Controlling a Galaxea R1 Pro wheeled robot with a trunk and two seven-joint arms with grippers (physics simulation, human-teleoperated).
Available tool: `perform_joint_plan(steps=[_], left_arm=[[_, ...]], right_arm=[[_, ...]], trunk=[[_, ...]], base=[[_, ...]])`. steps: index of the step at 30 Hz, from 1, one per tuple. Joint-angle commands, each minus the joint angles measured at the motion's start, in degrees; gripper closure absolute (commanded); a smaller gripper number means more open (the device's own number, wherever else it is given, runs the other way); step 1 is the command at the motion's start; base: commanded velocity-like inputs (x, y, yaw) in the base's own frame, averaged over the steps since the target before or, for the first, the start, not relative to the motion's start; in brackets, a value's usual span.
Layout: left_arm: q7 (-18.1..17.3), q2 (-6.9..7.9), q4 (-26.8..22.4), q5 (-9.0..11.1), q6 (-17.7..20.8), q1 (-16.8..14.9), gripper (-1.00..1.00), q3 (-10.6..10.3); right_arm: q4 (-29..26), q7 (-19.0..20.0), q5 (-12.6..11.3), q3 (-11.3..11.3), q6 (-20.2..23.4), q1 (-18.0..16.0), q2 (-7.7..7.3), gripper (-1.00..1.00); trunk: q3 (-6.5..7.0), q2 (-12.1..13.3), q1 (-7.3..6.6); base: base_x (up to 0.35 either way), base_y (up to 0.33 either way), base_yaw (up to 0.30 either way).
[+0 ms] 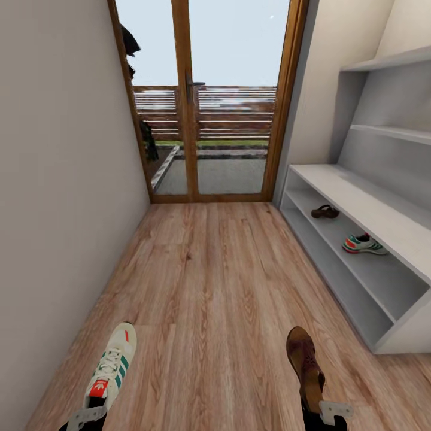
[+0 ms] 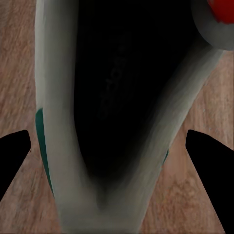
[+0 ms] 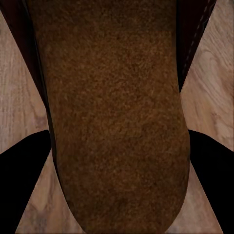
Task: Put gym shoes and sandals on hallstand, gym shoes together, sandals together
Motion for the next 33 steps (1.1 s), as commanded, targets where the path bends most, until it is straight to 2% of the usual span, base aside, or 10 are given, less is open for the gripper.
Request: perform_joint_plan(steps=[1,33], left_arm=[[-0.3,-0.01,0.0,-0.2,-0.1,-0.1,1.00,0.5],[-0.3,-0.01,0.0,-0.2,-0.1,-0.1,1.00,0.5]], right_arm=[[0.1,-0.1,0.6,-0.4,-0.2,0.0,0.02,1.00],[0.1,-0.2,0.6,-0.4,-0.2,0.0,0.02,1.00]], trunk=[[-0.05,0.0,0.02],[-0.05,0.0,0.02]], base=[[0.334,0.083,0.000],[0.334,0.083,0.000]])
